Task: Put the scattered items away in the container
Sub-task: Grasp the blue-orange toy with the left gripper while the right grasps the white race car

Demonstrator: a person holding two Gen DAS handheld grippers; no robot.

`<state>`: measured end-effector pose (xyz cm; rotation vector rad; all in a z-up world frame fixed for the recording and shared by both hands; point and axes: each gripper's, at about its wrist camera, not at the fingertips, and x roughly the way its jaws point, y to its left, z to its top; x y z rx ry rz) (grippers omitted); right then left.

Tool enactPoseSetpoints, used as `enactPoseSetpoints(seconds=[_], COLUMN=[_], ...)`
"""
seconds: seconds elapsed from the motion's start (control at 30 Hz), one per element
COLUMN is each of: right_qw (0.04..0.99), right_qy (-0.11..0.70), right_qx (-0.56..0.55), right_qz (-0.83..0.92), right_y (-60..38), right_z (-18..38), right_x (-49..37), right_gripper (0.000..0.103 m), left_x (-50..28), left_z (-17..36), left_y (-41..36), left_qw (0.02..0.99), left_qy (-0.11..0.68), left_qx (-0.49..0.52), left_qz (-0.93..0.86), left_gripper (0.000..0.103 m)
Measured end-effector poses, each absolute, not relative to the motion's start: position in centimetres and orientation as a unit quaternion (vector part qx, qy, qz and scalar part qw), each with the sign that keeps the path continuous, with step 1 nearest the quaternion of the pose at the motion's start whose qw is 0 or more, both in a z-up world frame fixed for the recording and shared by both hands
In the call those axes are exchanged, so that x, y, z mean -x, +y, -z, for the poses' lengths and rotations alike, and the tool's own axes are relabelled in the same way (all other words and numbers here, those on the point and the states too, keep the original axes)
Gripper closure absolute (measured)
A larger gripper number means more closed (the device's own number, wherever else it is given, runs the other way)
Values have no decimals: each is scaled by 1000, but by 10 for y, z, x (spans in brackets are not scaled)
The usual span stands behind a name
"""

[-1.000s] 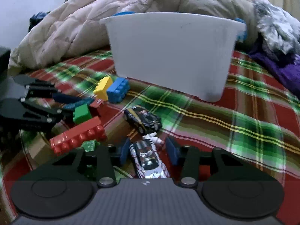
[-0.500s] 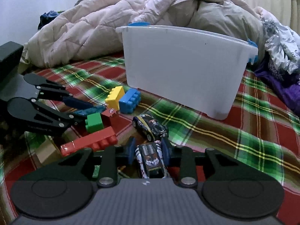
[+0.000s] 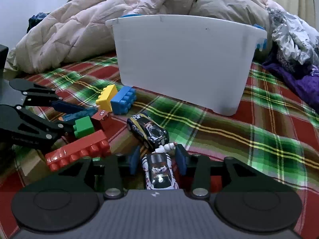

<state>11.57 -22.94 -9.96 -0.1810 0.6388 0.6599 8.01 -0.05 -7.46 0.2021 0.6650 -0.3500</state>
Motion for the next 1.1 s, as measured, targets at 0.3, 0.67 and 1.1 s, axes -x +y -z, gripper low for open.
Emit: enactPoseSetpoints(seconds=[0.3, 0.67, 1.1], right_qw=[896, 905, 919], right_qy=[293, 273, 244], right_qx=[90, 80, 62], right_qz=[-322, -316, -302], right_y=[-231, -237, -241], right_z=[90, 79, 54], right_x=[-110, -108, -96], right_gripper=[71, 71, 71], left_x=[-77, -73, -67], left_z=[70, 54, 28], left_y=[-6, 5, 12], left_qw=[928, 936, 943], left_qy=[310, 292, 275], left_qx=[-102, -93, -90], left_qz=[181, 171, 163], left_gripper=[70, 70, 70])
